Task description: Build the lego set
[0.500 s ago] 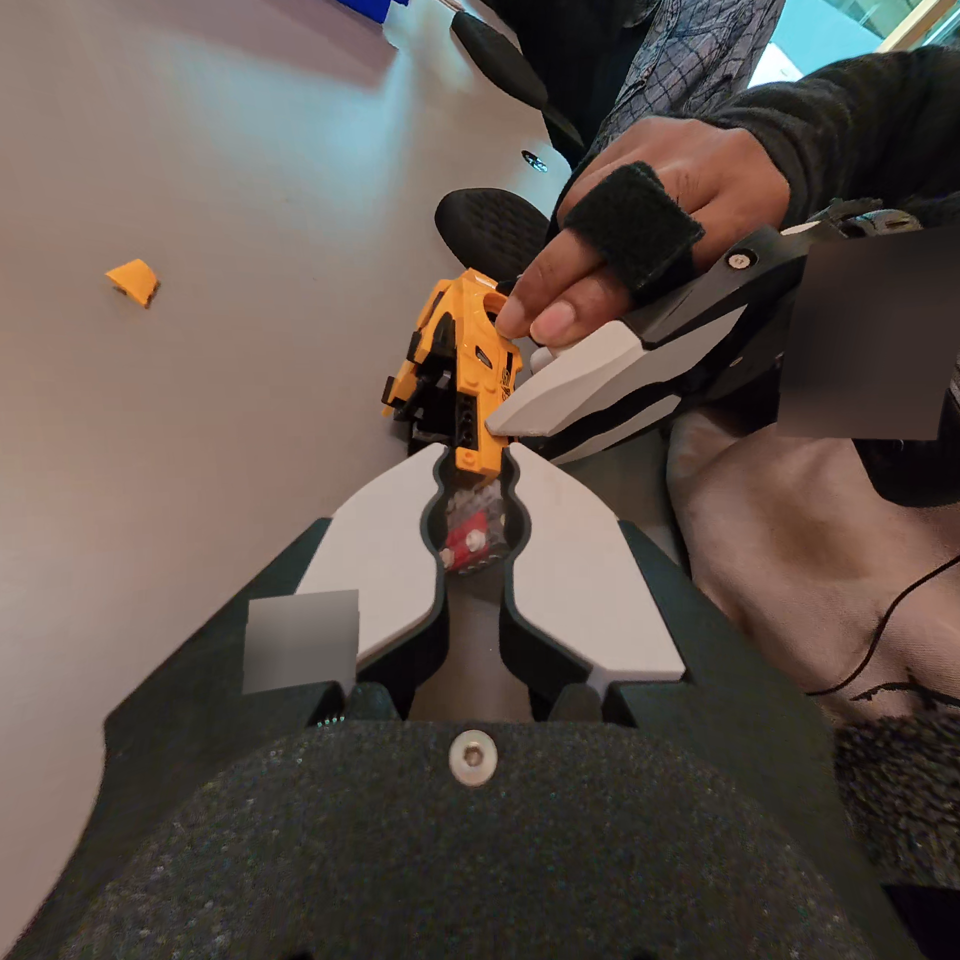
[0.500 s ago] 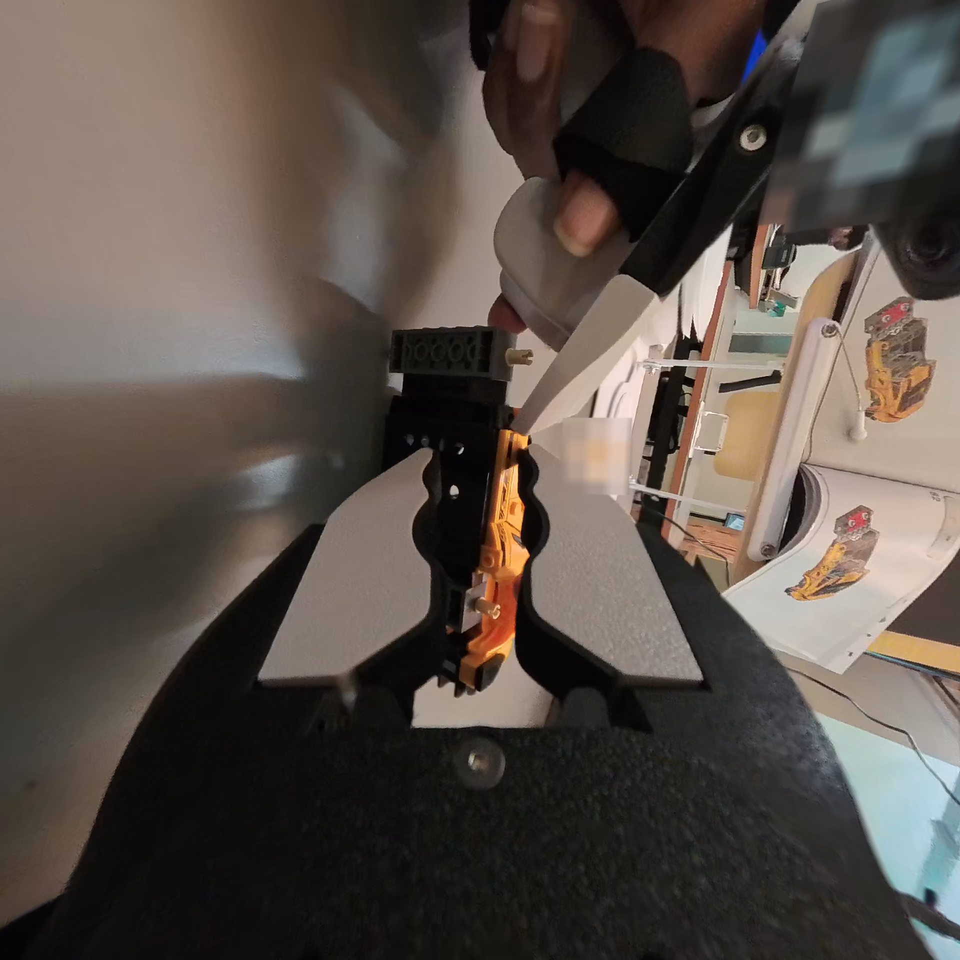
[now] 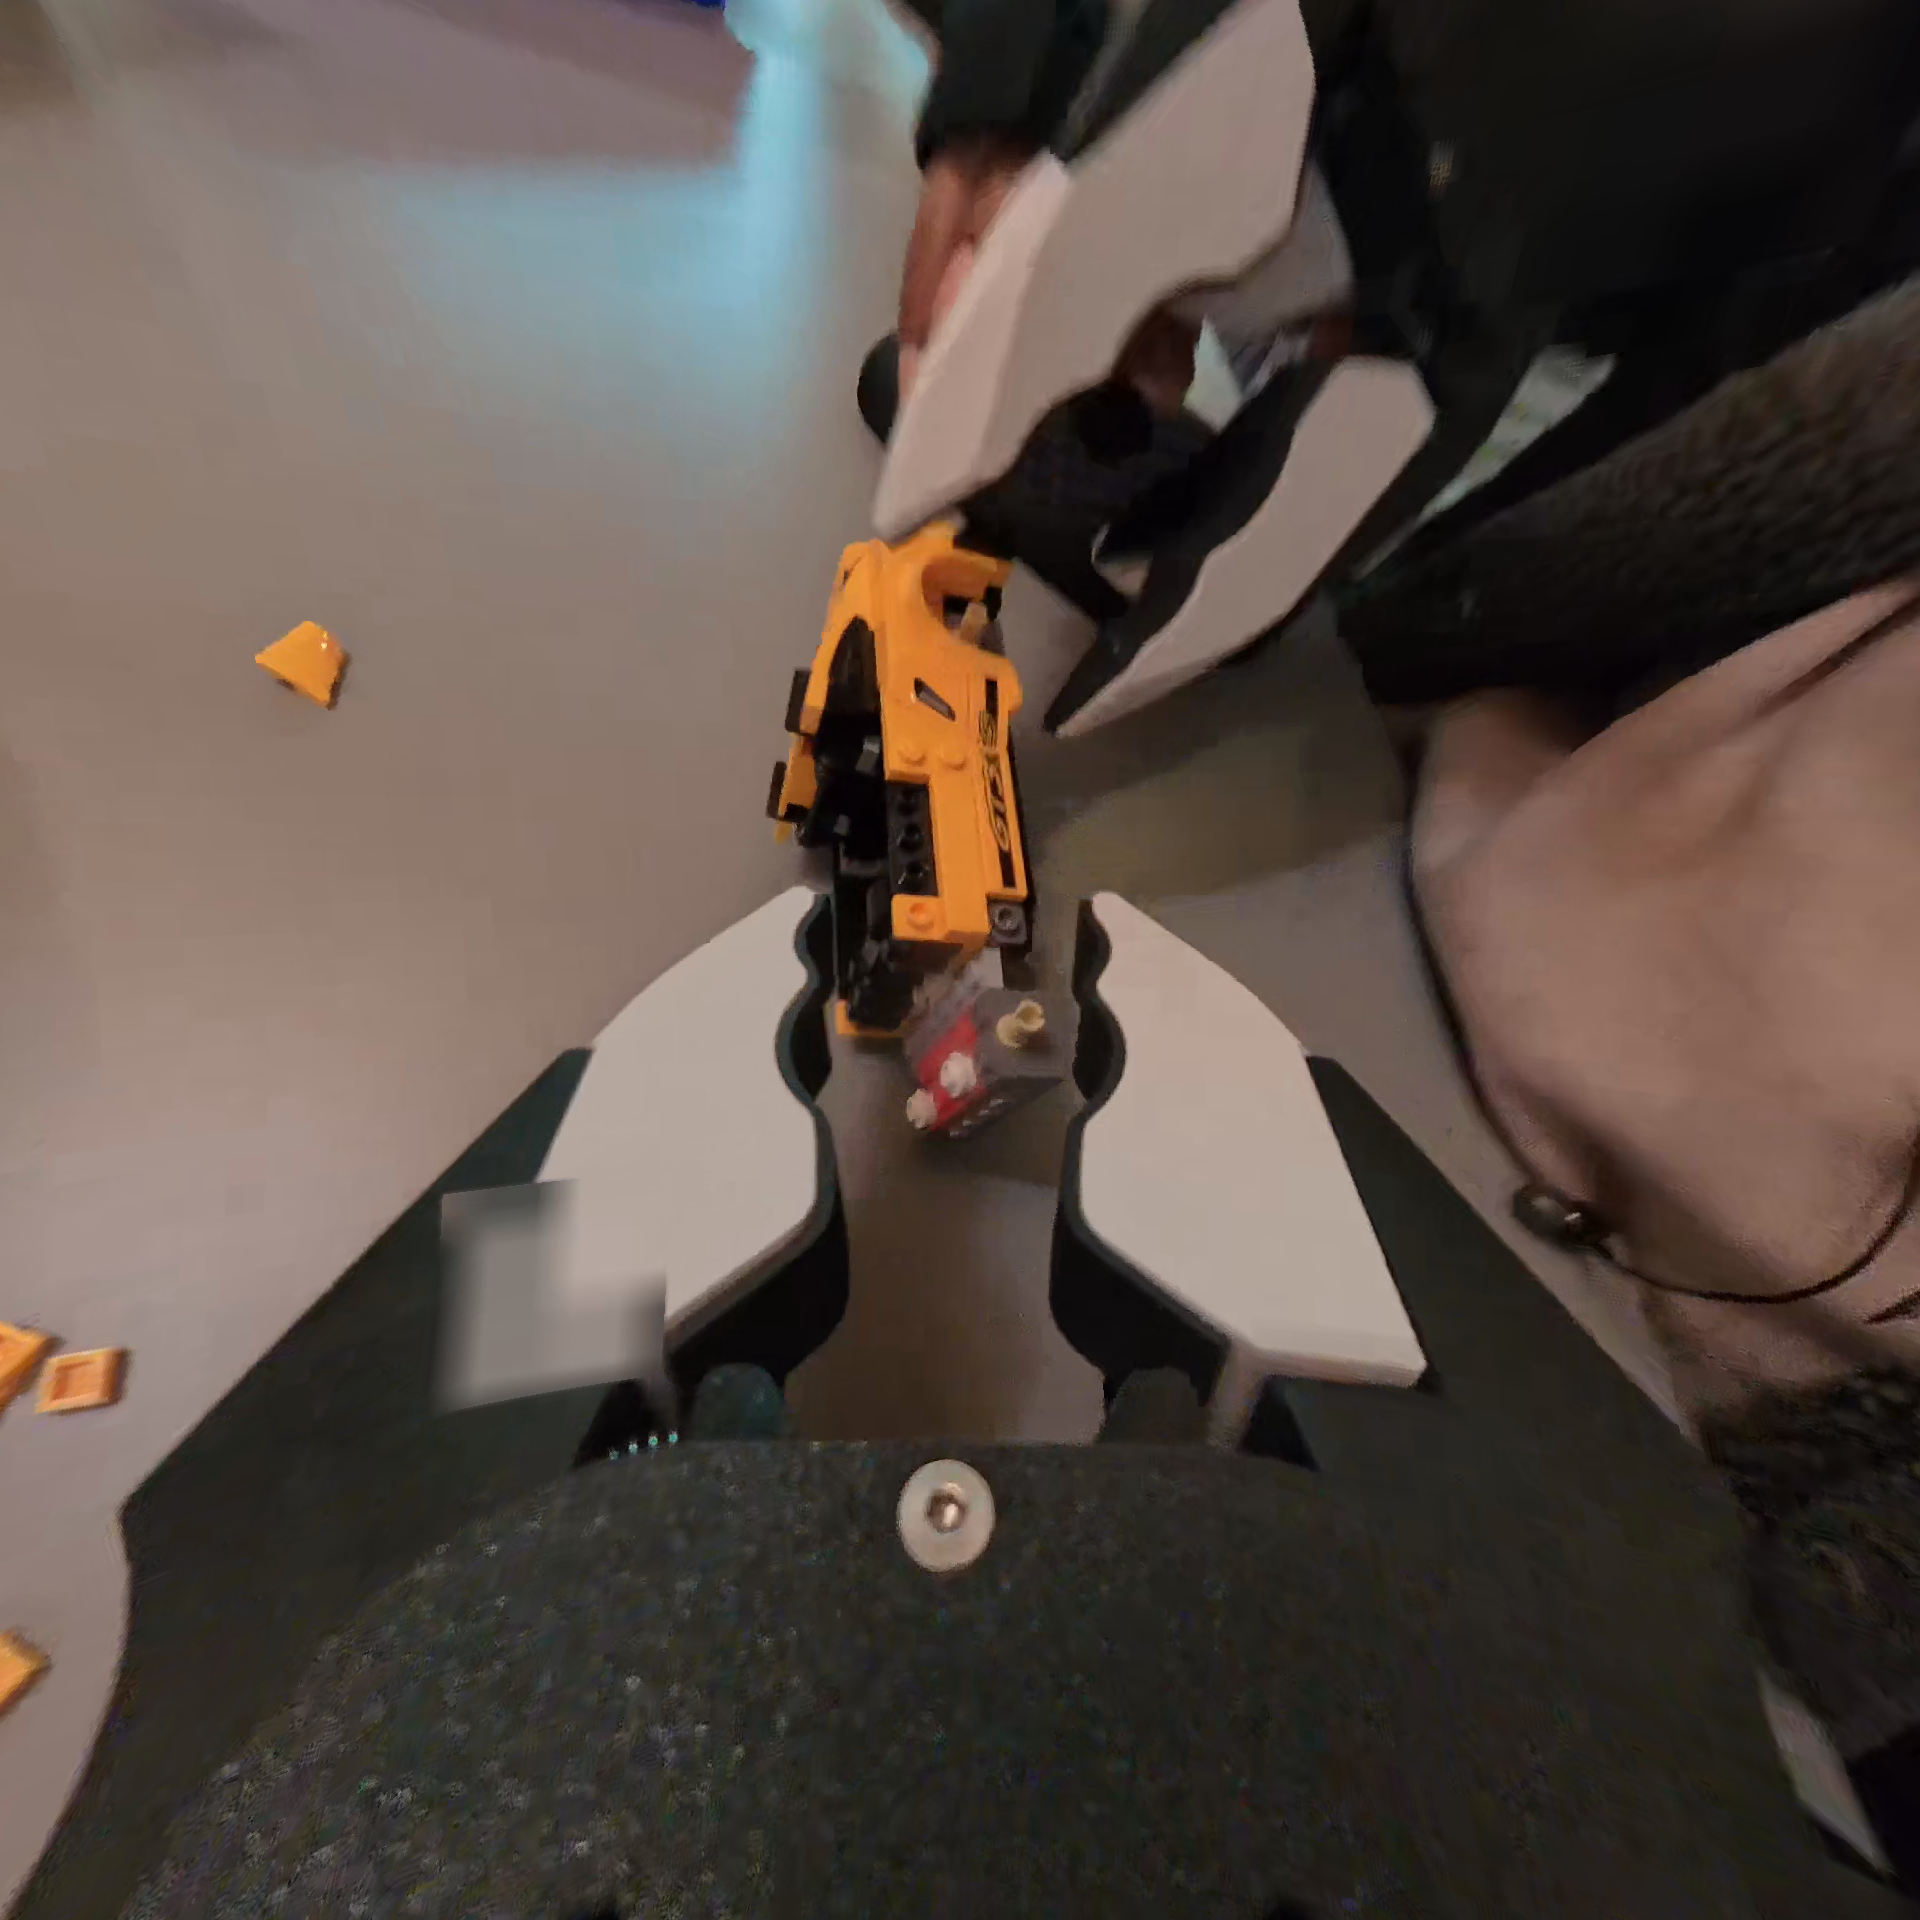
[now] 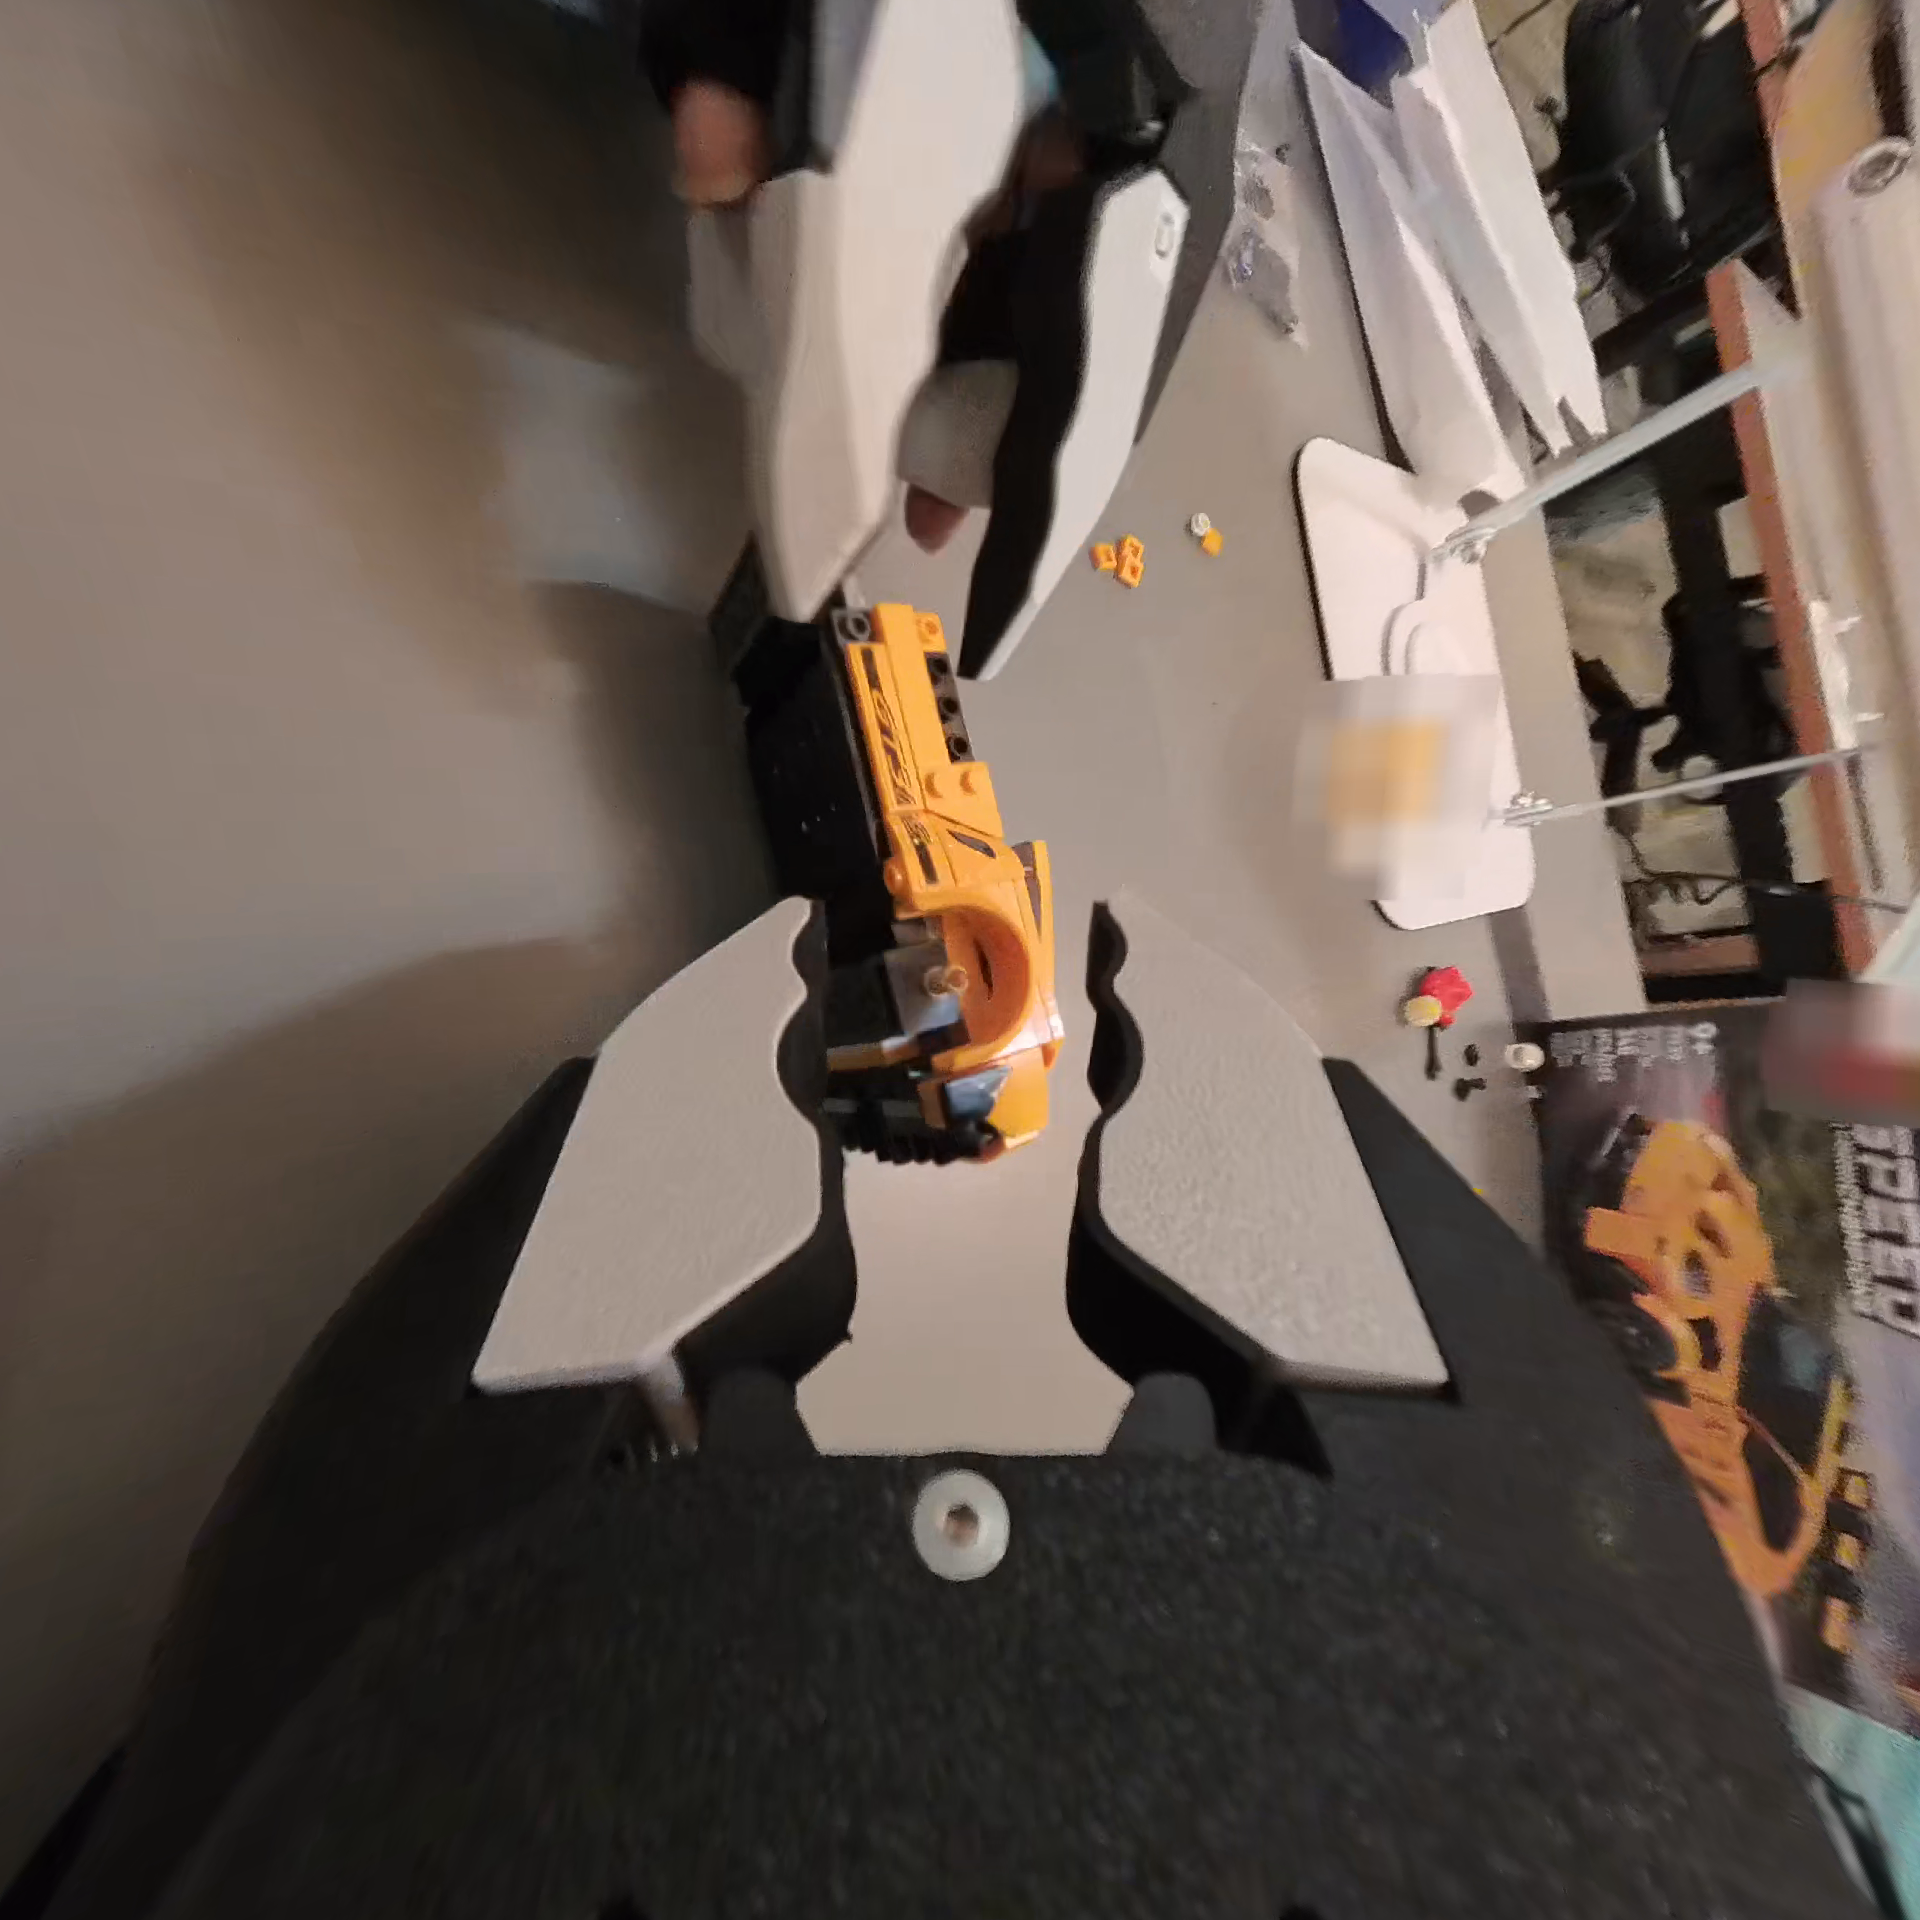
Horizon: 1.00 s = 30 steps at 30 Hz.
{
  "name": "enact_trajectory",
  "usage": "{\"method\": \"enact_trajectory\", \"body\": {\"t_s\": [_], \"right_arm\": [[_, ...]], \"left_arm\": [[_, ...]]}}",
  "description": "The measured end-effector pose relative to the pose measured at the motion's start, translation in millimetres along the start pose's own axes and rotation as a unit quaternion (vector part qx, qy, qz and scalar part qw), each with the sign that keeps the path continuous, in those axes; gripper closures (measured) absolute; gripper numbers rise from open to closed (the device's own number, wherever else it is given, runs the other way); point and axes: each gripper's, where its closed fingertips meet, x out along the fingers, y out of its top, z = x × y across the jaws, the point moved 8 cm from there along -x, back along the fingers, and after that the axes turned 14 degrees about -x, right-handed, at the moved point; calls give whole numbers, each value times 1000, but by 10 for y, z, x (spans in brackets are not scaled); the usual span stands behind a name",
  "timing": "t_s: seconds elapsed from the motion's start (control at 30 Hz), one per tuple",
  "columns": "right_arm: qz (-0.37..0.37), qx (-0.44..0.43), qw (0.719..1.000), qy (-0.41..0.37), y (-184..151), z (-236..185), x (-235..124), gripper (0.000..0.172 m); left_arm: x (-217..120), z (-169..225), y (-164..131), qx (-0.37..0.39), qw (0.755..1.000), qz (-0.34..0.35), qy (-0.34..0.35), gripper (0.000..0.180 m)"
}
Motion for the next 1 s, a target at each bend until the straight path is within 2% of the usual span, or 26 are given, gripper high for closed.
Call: {"method": "enact_trajectory", "body": {"t_s": [0.13, 0.2, 0.37, 0.53, 0.63, 0.67, 0.77, 0.93, 1.0], "right_arm": [[26, 41, 998, 31, -38, 77, 17, 124], [36, 44, 998, 39, -17, 122, 36, 122], [36, 8, 997, 69, 73, 166, 141, 120], [-4, -35, 990, 137, 231, 137, 228, 119], [-9, -48, 990, 129, 287, 143, 267, 136], [-1, -48, 991, 125, 289, 147, 261, 136], [46, -38, 995, 75, 254, 169, 213, 137], [207, 30, 978, -8, 99, 170, 29, 141], [237, 58, 970, -17, 69, 143, -14, 141]], "left_arm": [[158, 31, -111, 60, 995, -58, 52, 129], [225, 21, -151, 90, 989, -73, 88, 140], [214, 82, -108, 160, 976, -61, 135, 149], [129, 192, 3, 188, 969, -39, 158, 150], [129, 267, 31, 220, 957, -43, 184, 151], [120, 292, 47, 230, 953, -41, 194, 151], [58, 337, 109, 249, 948, -14, 198, 151], [-72, 427, 201, 255, 957, 88, 109, 140], [-89, 422, 207, 242, 960, 107, 87, 139]]}}
